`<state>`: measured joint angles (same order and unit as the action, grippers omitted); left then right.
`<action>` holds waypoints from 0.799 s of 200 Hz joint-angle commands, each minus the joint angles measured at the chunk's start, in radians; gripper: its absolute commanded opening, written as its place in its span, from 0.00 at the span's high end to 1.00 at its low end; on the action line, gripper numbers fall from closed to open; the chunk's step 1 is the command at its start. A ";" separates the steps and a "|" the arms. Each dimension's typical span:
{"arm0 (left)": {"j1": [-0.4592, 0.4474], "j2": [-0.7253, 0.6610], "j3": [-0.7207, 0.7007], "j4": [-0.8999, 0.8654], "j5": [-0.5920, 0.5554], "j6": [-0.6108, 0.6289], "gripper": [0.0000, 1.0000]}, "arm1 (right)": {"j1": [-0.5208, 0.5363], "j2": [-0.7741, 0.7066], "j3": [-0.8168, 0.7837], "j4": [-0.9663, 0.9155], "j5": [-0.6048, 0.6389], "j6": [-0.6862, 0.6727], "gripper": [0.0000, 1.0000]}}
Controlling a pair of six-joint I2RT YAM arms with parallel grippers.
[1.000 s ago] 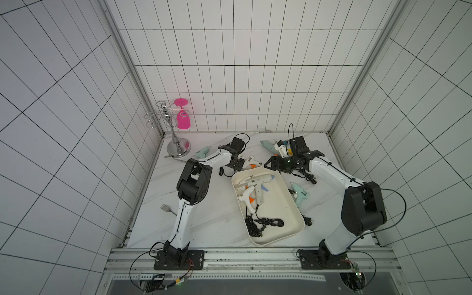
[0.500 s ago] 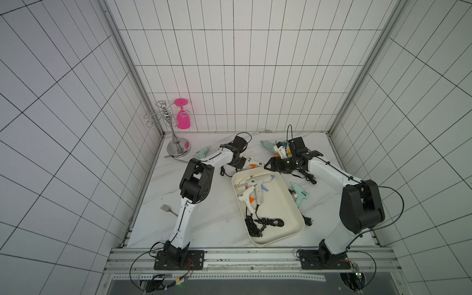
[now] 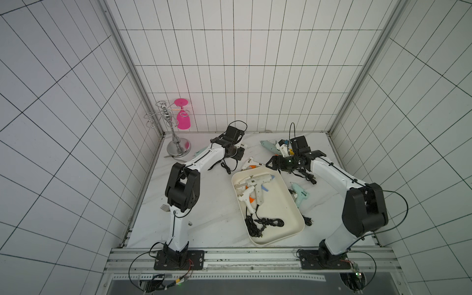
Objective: Put the hot melt glue gun into the storage box
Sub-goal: Pick up the hot melt adhesive gun from the center of the board.
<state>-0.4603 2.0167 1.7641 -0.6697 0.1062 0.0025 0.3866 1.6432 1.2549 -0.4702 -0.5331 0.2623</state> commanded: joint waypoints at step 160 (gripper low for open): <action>0.094 -0.130 -0.427 1.903 1.115 -1.511 0.92 | 0.017 -0.082 0.079 0.526 -0.226 0.116 0.25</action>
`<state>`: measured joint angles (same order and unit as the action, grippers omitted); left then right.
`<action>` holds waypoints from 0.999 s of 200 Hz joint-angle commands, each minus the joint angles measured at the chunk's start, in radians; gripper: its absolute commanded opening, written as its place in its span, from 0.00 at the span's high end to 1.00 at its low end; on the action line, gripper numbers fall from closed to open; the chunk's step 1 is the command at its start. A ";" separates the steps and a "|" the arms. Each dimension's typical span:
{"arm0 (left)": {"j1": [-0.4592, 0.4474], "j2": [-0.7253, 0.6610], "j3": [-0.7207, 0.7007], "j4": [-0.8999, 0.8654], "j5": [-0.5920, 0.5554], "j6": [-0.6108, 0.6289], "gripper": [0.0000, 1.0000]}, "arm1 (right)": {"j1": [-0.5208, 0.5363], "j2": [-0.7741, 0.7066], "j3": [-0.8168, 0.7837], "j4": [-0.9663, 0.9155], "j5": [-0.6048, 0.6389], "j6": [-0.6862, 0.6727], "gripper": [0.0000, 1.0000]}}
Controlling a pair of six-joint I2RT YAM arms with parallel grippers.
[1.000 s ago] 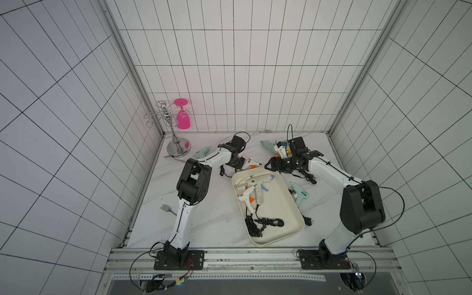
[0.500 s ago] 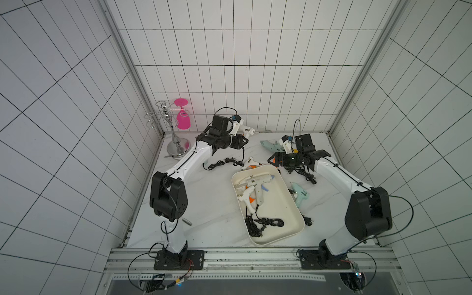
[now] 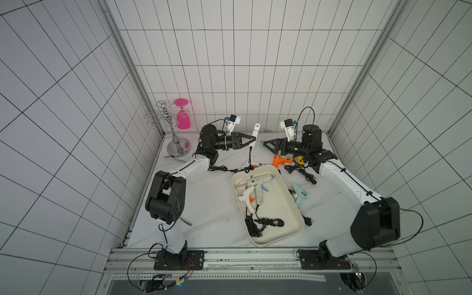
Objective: Put the hot melt glue gun into the storage box
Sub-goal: Pick up the hot melt adhesive gun from the center of the board.
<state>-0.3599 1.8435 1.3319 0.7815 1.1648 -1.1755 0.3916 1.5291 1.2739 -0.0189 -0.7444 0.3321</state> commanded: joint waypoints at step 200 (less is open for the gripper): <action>-0.043 0.040 -0.010 0.331 0.124 -0.301 0.93 | -0.038 -0.243 -0.153 0.016 0.187 -0.444 0.14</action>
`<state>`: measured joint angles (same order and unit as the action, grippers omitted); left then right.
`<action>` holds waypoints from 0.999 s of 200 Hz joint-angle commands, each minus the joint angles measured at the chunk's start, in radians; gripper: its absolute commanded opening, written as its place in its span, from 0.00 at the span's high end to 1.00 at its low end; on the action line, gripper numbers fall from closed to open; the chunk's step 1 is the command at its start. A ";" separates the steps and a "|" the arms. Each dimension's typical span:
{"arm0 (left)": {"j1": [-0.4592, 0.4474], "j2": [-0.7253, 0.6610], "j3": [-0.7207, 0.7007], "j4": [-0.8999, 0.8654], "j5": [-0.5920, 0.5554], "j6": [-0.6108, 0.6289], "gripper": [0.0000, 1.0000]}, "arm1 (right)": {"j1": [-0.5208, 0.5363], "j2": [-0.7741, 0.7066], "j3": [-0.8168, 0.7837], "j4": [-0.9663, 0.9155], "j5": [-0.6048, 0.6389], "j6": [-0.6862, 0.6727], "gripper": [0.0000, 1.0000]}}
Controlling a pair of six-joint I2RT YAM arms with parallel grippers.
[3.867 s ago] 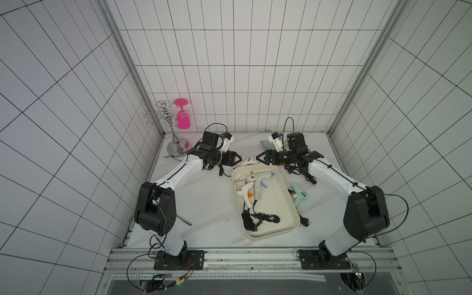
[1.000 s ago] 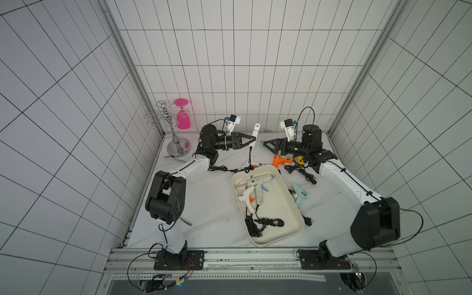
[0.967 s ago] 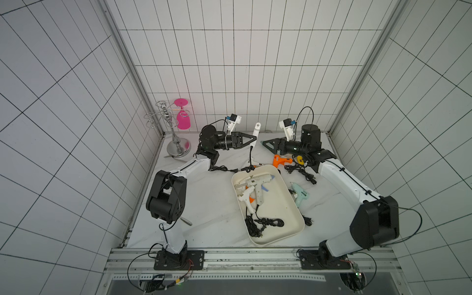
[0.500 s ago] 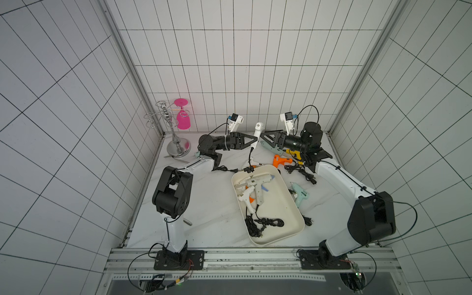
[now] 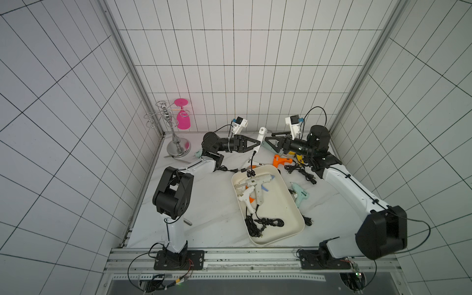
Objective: Put the hot melt glue gun into the storage box
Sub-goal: Pick up the hot melt adhesive gun from the center of the board.
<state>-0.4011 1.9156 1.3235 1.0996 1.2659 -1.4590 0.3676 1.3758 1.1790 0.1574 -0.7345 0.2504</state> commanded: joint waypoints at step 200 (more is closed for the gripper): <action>-0.062 -0.004 -0.020 0.163 0.082 -0.233 0.93 | 0.138 0.098 0.225 -0.334 0.225 -0.910 0.47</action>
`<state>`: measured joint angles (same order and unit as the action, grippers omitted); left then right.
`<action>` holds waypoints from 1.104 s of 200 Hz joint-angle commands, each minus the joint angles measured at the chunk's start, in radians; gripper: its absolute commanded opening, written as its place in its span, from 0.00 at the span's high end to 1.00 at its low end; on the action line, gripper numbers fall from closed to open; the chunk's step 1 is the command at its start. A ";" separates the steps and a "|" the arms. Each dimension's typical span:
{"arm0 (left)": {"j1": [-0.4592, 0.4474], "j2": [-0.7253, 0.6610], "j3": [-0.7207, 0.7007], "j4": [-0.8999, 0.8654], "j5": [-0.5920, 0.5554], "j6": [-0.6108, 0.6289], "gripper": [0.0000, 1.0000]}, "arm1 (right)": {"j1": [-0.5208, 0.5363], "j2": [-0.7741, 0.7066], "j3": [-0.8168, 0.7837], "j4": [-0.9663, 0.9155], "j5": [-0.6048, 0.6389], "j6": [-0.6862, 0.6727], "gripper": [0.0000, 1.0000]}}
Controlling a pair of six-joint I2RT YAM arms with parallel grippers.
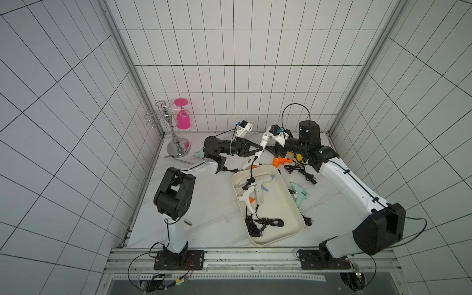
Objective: Put the hot melt glue gun into the storage box
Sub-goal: Pick up the hot melt adhesive gun from the center of the board, then place the hot melt adhesive gun in the storage box.
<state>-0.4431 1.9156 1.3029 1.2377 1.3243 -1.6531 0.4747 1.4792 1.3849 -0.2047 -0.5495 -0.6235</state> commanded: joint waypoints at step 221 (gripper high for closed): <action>0.042 -0.373 0.080 -1.682 -1.020 1.540 0.01 | 0.035 -0.375 -0.091 -0.520 0.334 -0.144 0.84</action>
<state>-0.4019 1.5326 1.3888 -0.3031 0.5846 -0.2455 0.4915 1.1141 1.2224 -0.5159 -0.2890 -0.7296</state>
